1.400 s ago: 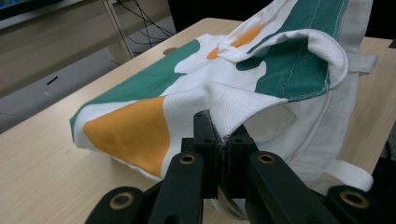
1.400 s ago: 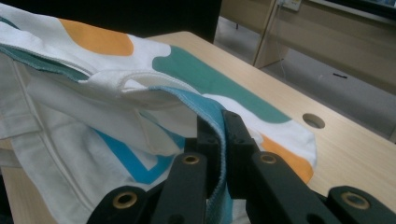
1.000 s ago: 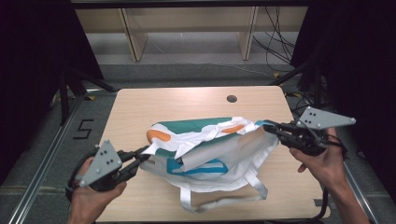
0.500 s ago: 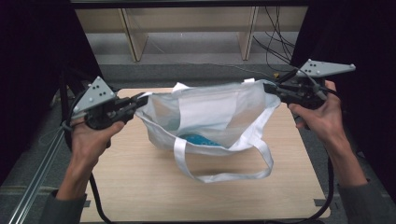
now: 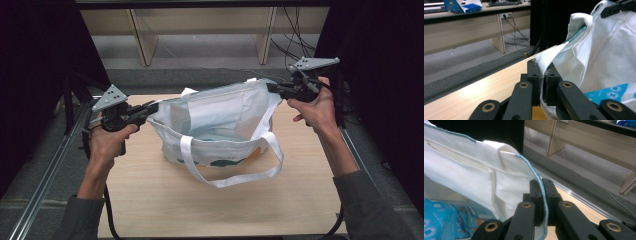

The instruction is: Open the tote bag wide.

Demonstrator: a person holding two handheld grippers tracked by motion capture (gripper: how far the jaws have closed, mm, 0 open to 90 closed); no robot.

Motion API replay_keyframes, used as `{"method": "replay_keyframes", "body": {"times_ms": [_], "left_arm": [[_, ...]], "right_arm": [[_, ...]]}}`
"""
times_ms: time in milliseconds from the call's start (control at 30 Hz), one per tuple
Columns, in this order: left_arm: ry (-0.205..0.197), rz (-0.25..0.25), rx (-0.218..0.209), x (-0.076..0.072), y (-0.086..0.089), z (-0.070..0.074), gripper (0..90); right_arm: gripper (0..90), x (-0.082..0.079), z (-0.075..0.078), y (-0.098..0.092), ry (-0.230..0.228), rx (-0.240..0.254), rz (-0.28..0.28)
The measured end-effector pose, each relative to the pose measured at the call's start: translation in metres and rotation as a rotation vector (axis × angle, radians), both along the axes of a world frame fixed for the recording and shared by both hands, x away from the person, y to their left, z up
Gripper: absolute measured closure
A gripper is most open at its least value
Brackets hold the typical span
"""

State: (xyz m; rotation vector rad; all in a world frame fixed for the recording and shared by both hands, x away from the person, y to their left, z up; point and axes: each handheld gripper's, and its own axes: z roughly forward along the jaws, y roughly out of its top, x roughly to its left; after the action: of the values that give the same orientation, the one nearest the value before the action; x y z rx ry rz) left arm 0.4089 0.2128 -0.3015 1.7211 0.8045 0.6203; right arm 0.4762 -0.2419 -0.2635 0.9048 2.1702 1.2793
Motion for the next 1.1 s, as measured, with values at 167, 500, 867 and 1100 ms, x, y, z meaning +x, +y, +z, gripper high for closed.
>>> {"method": "replay_keyframes", "body": {"times_ms": [167,500,867,1100], "left_arm": [[0.089,-0.032,-0.051,0.009,0.002,-0.025,82.4],[0.207,-0.063,-0.069,0.019,-0.006,-0.073,80.8],[0.263,-0.038,-0.075,0.028,-0.014,-0.092,85.2],[0.292,0.005,-0.104,0.035,-0.021,-0.094,86.1]], "right_arm": [[87.9,0.008,-0.009,0.002,0.019,-0.014,-0.010],[87.9,0.023,-0.038,0.005,0.065,-0.025,-0.051],[70.4,0.014,-0.030,0.010,0.097,-0.085,-0.022],[59.3,-0.014,-0.008,0.006,0.047,-0.065,0.010]]}}
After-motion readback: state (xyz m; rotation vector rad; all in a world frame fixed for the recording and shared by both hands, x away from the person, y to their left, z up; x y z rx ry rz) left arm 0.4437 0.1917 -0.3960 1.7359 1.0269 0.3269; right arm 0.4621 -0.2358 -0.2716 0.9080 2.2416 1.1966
